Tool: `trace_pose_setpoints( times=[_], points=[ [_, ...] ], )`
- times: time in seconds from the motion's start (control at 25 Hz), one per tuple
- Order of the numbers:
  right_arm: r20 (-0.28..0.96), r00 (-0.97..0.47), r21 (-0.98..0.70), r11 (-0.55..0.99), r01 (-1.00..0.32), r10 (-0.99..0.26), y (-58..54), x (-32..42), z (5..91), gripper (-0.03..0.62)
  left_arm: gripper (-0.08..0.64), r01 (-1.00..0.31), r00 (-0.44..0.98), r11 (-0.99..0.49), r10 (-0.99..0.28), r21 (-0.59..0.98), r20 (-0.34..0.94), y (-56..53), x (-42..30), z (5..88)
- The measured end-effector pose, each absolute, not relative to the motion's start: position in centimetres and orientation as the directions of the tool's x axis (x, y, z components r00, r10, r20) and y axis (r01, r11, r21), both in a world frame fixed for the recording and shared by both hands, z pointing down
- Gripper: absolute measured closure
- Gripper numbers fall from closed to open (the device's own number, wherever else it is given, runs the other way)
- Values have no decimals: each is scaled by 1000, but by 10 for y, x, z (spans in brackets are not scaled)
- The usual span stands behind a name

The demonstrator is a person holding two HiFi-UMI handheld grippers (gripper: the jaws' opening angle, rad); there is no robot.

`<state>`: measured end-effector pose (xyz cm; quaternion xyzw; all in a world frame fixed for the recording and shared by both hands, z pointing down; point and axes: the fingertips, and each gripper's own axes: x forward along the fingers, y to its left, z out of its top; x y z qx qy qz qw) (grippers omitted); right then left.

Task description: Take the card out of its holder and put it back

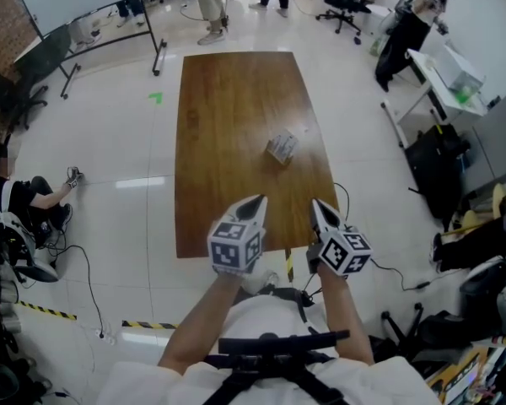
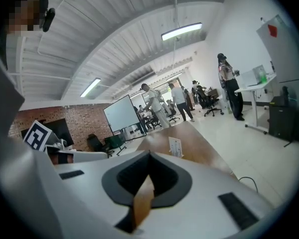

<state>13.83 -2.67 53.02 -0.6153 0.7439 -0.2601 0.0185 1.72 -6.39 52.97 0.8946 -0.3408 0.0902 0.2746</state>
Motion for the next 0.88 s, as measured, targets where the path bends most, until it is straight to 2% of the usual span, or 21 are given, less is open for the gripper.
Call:
trace_pose_setpoints(
  times=[0.28, 0.88],
  points=[
    [281, -268, -406, 139, -903, -921, -34, 137, 520, 591, 565, -646, 762, -681, -544, 345, 352, -70, 23, 507],
    [274, -272, -398, 149, -905, -922, -39, 135, 516, 591, 565, -673, 739, -629, -569, 389, 360, -70, 11, 517]
  ],
)
